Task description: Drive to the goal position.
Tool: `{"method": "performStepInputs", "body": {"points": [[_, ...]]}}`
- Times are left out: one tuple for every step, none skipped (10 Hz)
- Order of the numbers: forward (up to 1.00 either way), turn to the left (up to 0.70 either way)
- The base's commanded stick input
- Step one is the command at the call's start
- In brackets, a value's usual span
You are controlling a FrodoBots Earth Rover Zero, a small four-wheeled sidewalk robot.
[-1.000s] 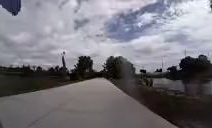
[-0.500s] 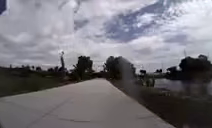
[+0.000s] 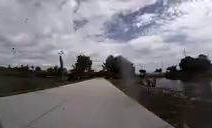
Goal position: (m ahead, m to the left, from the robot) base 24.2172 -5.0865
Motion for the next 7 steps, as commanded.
{"method": "performStepInputs", "body": {"points": [[0.6, 0.01], [0.6, 0.01], [0.6, 0.03], [0.6, 0.05], [0.6, 0.08], [0.6, 0.1], [0.6, 0.12]]}}
